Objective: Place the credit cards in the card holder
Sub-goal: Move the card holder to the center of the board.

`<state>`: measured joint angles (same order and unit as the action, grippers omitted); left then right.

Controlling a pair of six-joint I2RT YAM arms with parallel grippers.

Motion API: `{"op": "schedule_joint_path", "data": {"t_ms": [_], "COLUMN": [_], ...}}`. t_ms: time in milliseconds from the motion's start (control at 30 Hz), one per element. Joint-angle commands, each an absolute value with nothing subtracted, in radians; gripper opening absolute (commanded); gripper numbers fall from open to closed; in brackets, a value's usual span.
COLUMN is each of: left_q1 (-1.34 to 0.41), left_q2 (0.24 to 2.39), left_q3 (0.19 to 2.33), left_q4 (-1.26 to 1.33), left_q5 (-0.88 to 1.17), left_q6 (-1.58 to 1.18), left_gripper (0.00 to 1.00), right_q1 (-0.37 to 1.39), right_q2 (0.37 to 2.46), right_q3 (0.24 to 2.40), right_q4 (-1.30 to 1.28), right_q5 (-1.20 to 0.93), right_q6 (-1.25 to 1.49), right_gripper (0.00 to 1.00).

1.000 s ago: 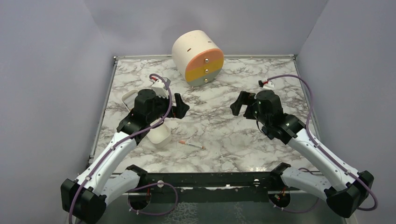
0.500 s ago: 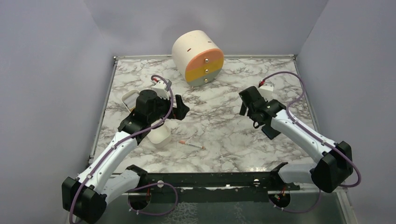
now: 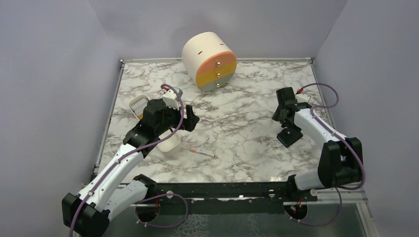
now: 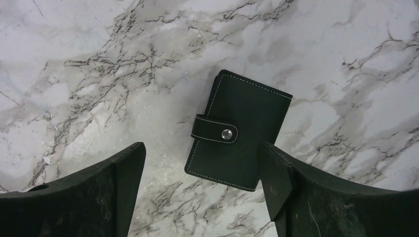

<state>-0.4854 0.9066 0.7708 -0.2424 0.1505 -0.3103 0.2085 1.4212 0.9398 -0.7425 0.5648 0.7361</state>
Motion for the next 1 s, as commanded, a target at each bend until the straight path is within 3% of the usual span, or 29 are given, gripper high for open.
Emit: {"op": "schedule_joint_path", "data": {"t_ms": [0,333,733,967], "left_q1": [-0.495,-0.5,-0.503,-0.503], "left_q2": [0.881,0.869,0.885,0.888], "left_q3": [0.762,0.765,0.759,0.762], "left_q4": [-0.251,-0.263,-0.265,-0.267], "left_q5": [0.119,0.108,0.105,0.095], "left_q6": [-0.287,-0.278,-0.272,-0.268], "left_gripper": [0.99,0.99,0.99,0.99], "right_q1": [0.142,0.102,0.108,0.193], "right_q2": [1.428,1.504,1.492,1.472], "right_q3": [0.9,0.806,0.737,0.757], "right_q4": [-0.61,-0.466,-0.31,-0.307], "right_q5": [0.422,0.351,-0.039,-0.106], "right_q6": [0.698,0.668,0.452,0.435], "right_gripper": [0.83,0.83,0.76,0.73]}}
